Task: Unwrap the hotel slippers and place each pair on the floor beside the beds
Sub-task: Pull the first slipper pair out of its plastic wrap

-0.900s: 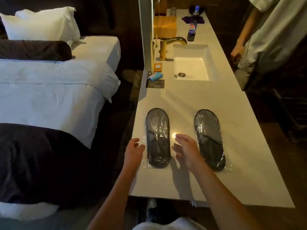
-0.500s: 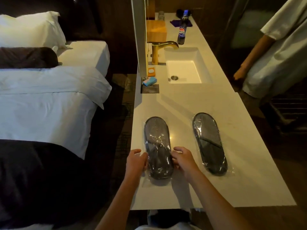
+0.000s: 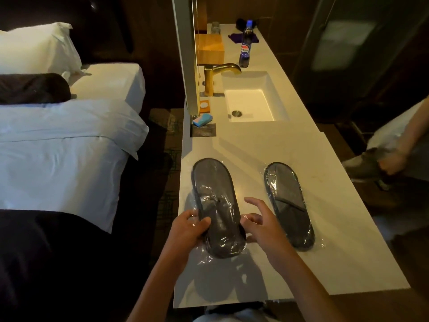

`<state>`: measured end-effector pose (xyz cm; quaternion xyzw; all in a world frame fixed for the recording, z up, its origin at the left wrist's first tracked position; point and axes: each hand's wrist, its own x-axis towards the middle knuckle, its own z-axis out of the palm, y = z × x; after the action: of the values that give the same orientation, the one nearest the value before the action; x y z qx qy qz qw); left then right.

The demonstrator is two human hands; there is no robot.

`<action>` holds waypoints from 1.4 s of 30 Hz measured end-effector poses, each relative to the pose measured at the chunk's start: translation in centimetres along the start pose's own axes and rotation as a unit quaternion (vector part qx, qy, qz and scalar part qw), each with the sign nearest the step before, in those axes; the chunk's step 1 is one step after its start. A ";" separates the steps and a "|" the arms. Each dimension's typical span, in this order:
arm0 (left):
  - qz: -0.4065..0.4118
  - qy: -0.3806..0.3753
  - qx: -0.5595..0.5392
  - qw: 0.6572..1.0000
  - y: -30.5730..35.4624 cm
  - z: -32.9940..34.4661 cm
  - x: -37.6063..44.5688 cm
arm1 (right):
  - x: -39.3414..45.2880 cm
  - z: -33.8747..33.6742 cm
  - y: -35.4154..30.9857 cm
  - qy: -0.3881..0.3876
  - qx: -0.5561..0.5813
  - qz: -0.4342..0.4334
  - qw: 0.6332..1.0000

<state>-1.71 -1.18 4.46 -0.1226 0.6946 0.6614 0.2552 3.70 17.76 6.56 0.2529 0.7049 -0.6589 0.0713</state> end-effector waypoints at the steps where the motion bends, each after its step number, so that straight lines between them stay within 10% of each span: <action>1: 0.017 0.001 -0.005 1.000 0.8 -0.1 -0.4 | -0.7 -0.4 -0.5 -0.013 -0.023 -0.024 0.999; 18: 0.110 -0.013 -0.035 0.993 5.7 -1.6 -3.5 | -3.9 -0.8 -3.3 -0.002 -0.212 -0.158 0.964; 25: 0.084 0.019 -0.100 0.991 6.0 -1.3 -3.3 | -5.2 -0.6 -3.8 0.028 -0.264 -0.373 0.889; 42: 0.093 0.031 -0.029 0.995 5.6 0.2 -2.8 | -4.4 2.0 -6.3 -0.075 -0.508 -0.345 0.786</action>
<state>-2.10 -0.90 10.70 -0.0853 0.6913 0.6978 0.1670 4.18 14.69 13.84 -0.1301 0.9703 -0.2036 0.0106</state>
